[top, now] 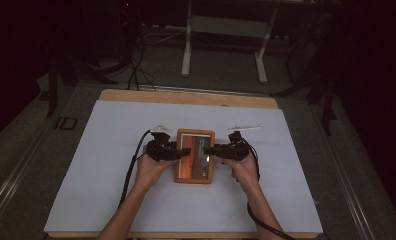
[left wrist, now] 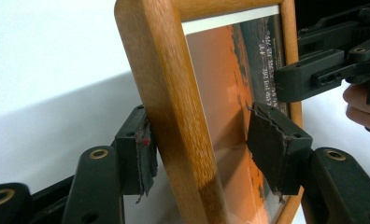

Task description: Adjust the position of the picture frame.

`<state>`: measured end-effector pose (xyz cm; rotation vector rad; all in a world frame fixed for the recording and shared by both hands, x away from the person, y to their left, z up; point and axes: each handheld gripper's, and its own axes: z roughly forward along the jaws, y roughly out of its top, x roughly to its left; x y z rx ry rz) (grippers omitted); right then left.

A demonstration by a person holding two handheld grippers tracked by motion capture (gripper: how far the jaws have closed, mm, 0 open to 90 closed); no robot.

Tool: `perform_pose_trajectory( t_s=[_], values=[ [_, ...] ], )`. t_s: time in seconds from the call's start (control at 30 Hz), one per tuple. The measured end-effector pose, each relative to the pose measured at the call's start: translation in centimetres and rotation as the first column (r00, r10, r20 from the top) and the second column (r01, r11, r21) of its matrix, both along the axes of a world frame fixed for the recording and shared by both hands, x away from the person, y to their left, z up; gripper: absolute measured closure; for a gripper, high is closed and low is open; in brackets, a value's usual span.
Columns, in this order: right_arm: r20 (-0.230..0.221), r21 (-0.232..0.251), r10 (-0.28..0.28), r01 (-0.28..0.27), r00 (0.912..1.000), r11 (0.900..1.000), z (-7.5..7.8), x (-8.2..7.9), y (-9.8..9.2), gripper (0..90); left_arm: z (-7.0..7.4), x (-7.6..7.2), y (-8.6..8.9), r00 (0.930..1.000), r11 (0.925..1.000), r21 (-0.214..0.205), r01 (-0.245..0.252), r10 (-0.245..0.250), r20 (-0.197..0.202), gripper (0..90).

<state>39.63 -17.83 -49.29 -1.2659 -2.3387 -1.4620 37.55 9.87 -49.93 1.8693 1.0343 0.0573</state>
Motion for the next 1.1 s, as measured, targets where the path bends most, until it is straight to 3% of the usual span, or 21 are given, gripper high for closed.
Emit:
perform_pose_trajectory(
  t_s=[0.33,0.43,0.57,0.63,0.9,1.1],
  values=[
    [-0.077,-0.032,-0.065,0.063,0.9949,0.9975,-1.1,1.3,0.4,53.0,-1.6,1.6,0.3,0.9934,0.9981,-0.041,-0.045,0.04,-0.107,43.4],
    [-0.097,-0.052,-0.085,0.08,0.9917,0.9955,-1.5,1.7,0.5,52.5,-2.3,2.1,0.1,0.9868,0.997,-0.038,-0.067,0.061,-0.15,41.3],
    [-0.113,-0.094,-0.111,0.1,0.9875,0.9905,-2.1,2.0,0.7,52.3,-3.2,2.7,0.3,0.9767,0.9946,-0.064,-0.082,0.067,-0.204,40.1],
    [-0.131,-0.084,-0.118,0.108,0.9844,0.9906,-2.4,2.1,0.6,52.3,-3.4,2.9,0.3,0.9763,0.9945,-0.071,-0.077,0.06,-0.208,40.1],
    [-0.131,-0.092,-0.126,0.115,0.9833,0.9891,-2.3,2.0,0.5,52.1,-3.5,3.1,0.3,0.977,0.9952,-0.078,-0.059,0.042,-0.209,40.2],
    [-0.129,-0.088,-0.118,0.107,0.9846,0.9904,-2.4,2.1,0.5,52.1,-3.3,2.9,0.3,0.9762,0.9957,-0.06,-0.071,0.057,-0.209,40.4]
  ],
)
